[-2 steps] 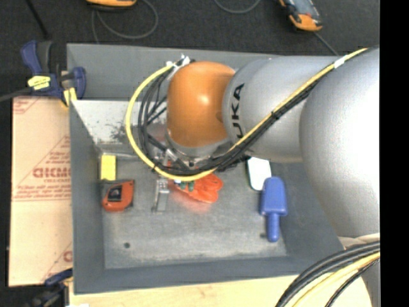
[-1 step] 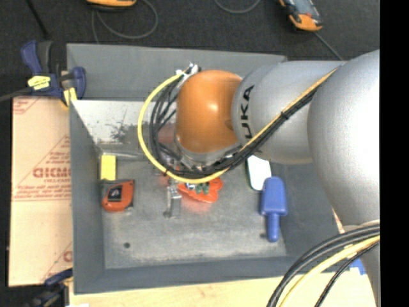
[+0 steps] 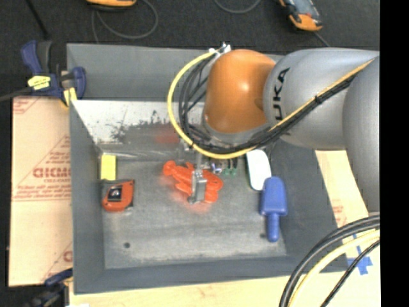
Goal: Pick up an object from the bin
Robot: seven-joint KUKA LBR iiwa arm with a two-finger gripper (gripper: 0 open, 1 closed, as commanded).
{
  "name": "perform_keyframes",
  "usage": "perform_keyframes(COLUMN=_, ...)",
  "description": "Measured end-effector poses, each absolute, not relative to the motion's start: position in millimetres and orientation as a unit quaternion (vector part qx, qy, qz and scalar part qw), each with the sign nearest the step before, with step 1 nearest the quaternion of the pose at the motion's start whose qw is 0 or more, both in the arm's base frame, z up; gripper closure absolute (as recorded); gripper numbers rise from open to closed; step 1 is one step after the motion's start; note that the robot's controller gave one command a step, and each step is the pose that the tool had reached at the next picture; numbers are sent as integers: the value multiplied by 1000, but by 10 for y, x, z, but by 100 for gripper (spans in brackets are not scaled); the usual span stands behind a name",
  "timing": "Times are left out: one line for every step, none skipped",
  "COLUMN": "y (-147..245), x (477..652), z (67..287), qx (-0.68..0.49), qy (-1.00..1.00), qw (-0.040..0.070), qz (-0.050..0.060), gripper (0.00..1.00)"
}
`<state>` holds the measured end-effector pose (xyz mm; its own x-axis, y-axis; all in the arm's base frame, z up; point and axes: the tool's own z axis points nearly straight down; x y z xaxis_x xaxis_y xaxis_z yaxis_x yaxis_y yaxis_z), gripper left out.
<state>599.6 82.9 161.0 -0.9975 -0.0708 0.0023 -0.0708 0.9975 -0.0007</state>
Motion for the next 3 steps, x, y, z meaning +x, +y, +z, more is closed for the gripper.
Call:
perform_keyframes(y=613, x=5549, z=1050, qx=133, qy=-991, qw=-1, qz=-1, gripper=100)
perform_keyframes(y=613, x=5549, z=1050, qx=133, qy=-991, qw=-1, qz=-1, gripper=100)
perform_keyframes(y=430, x=5447, z=1556, qx=133, qy=-991, qw=2, qz=0, gripper=100)
